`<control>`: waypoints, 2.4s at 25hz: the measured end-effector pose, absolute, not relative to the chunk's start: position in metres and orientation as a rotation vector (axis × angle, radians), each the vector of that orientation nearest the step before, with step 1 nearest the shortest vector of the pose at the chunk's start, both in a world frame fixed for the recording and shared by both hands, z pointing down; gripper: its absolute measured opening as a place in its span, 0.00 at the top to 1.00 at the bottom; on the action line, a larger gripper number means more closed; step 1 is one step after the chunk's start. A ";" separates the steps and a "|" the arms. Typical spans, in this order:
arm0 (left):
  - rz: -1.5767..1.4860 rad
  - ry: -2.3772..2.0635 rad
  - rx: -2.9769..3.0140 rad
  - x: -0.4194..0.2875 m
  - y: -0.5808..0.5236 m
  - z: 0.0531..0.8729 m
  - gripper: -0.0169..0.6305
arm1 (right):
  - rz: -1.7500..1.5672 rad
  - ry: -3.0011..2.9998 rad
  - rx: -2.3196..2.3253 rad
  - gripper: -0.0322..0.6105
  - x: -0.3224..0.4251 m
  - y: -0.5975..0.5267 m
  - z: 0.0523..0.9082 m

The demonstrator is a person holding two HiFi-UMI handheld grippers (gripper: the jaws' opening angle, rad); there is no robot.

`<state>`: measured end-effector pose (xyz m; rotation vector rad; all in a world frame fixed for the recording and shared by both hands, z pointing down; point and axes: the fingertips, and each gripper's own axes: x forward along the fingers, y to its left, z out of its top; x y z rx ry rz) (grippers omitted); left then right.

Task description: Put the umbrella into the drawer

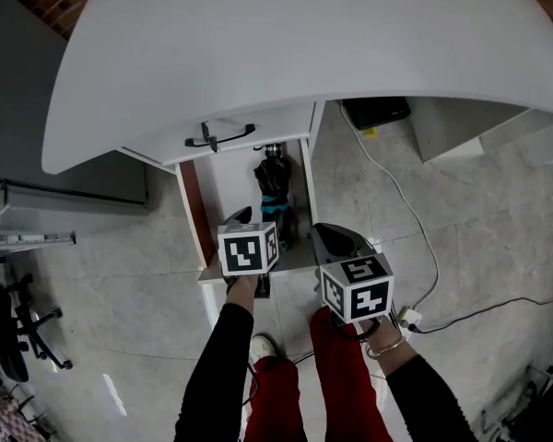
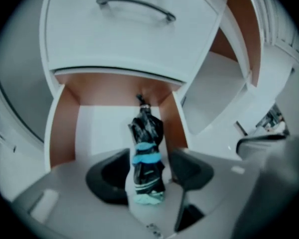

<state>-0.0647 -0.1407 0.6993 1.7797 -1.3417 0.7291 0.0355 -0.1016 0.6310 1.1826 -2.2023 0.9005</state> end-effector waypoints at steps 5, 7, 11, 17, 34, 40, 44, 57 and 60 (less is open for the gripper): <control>0.688 -1.362 1.836 -0.069 -0.130 0.656 0.62 | 0.896 -2.221 1.195 0.95 0.029 -0.095 0.601; 0.674 -1.370 1.849 -0.072 -0.126 0.643 0.65 | 0.889 -2.228 1.197 0.95 0.027 -0.092 0.591; 0.650 -1.362 1.898 -0.073 -0.116 0.617 0.71 | 0.892 -2.245 1.213 0.95 0.023 -0.084 0.571; 0.587 -1.386 1.921 -0.087 -0.093 0.576 0.86 | 0.885 -2.274 1.217 0.95 0.018 -0.069 0.538; 0.406 -1.472 2.004 -0.115 -0.029 0.448 0.97 | 0.878 -2.398 1.239 0.95 0.013 -0.044 0.430; 0.356 -1.491 2.031 -0.122 -0.015 0.407 0.97 | 0.867 -2.472 1.224 0.95 0.011 -0.035 0.391; 0.364 -1.515 2.069 -0.126 -0.007 0.382 0.97 | 0.788 -2.531 1.198 0.95 0.009 -0.030 0.363; 0.260 -1.592 2.136 -0.127 0.001 0.302 0.97 | 0.688 -2.611 1.214 0.95 0.016 -0.015 0.295; 0.239 -1.610 2.150 -0.129 0.003 0.286 0.97 | 0.682 -2.627 1.249 0.95 0.022 -0.016 0.280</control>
